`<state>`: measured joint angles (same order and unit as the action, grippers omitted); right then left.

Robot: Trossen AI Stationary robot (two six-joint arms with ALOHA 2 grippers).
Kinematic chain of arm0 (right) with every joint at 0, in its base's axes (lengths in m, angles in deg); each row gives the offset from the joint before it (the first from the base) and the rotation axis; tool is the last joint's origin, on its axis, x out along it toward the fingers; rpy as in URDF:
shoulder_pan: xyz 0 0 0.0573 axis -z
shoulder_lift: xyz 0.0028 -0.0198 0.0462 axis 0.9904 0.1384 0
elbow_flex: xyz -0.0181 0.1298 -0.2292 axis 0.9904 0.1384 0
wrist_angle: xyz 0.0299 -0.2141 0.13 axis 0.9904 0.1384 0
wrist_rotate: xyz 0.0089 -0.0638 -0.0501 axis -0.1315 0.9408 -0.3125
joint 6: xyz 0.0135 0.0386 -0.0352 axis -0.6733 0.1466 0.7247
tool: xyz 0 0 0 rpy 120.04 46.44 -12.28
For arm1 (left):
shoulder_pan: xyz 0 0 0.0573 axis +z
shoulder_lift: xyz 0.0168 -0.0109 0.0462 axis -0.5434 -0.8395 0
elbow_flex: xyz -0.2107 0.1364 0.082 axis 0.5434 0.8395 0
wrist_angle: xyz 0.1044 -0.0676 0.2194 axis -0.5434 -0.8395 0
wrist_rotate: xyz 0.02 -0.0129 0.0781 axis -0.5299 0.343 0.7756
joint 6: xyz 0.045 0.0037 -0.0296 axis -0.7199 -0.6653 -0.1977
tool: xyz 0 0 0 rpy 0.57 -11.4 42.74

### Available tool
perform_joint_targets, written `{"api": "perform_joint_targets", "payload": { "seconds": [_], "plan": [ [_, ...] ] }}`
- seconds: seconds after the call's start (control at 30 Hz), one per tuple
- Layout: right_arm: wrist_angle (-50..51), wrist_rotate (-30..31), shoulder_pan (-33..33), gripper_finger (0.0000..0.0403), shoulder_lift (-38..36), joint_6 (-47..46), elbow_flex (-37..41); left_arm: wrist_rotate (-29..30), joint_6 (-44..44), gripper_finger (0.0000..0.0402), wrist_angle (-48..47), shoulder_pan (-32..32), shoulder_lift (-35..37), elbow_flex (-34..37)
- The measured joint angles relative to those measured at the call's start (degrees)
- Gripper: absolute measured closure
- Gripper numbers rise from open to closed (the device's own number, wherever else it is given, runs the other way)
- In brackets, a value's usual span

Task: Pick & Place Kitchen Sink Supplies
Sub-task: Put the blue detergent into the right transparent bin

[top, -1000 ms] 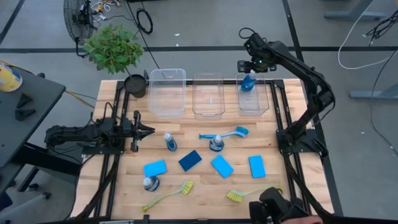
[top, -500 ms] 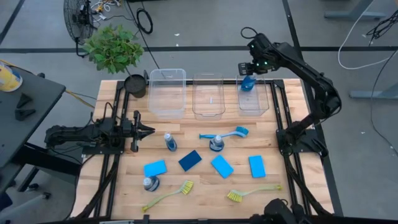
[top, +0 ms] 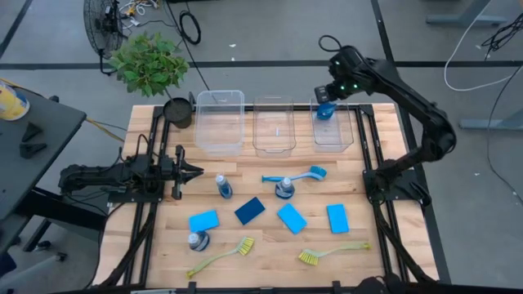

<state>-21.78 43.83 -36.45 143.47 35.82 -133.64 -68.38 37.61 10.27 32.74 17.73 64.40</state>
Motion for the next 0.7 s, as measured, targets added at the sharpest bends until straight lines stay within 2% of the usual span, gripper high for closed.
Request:
{"api": "perform_joint_targets", "payload": {
  "seconds": [0.27, 0.47, 0.7],
  "plan": [
    [0.0, 0.0, -1.9, 0.0398, -3.5, 3.9, 0.0, 0.0, 0.0, 0.0358, 0.0, 0.0, 0.0, 0.0],
    [0.0, -0.5, -4.4, 0.0401, -5.8, 7.2, 0.0, 0.0, 0.0, 0.0358, 0.0, 0.0, 0.0, 0.0],
    [-2.8, -6.5, -8.3, 0.0402, -7.3, 13.9, 0.0, 0.0, 0.0, 0.0358, 0.0, 0.0, 0.0, 0.0]
  ]
}}
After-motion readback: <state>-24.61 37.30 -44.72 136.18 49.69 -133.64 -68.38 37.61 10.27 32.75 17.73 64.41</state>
